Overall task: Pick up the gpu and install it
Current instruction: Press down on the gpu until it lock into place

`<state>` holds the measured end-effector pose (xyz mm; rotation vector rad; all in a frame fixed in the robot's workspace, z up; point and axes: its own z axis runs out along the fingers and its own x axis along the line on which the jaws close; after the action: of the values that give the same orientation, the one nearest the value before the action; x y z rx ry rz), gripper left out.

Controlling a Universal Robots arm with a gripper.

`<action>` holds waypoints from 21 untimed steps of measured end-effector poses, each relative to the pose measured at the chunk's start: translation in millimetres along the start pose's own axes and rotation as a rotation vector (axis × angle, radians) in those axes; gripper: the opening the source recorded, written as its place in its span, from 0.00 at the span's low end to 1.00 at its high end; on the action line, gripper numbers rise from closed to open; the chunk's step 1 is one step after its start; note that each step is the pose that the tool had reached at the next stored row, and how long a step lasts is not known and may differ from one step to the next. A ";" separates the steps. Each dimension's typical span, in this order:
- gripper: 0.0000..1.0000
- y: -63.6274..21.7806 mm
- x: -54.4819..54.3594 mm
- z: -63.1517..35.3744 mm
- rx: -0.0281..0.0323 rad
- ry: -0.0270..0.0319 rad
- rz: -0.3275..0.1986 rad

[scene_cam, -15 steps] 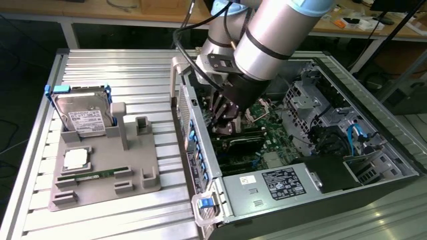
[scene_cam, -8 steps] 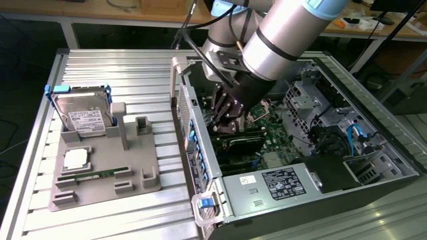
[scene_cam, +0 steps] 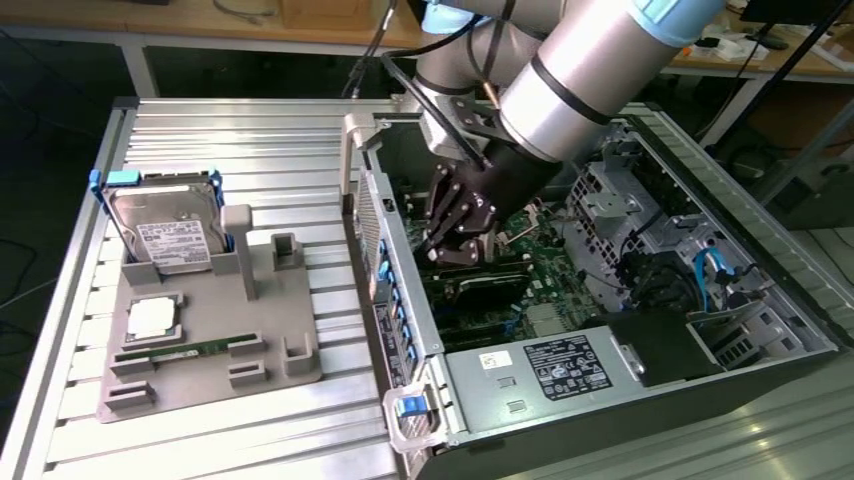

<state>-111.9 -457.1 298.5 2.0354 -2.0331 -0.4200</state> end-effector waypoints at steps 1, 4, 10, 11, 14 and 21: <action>0.11 -1.1 0.5 -0.5 -0.0073 -0.0005 0.000; 0.11 -4.8 3.0 -2.0 -0.0325 -0.0053 -0.001; 0.11 -10.4 5.2 -4.2 -0.0844 -0.0174 -0.003; 0.11 -10.9 5.3 -4.5 -0.0924 -0.0196 -0.004; 0.11 -12.2 5.5 -3.9 -0.1042 -0.0241 -0.005; 0.11 -14.9 5.9 3.0 -0.1052 -0.0380 -0.012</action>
<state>-99.2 -462.7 290.1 1.9925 -1.9772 -0.5597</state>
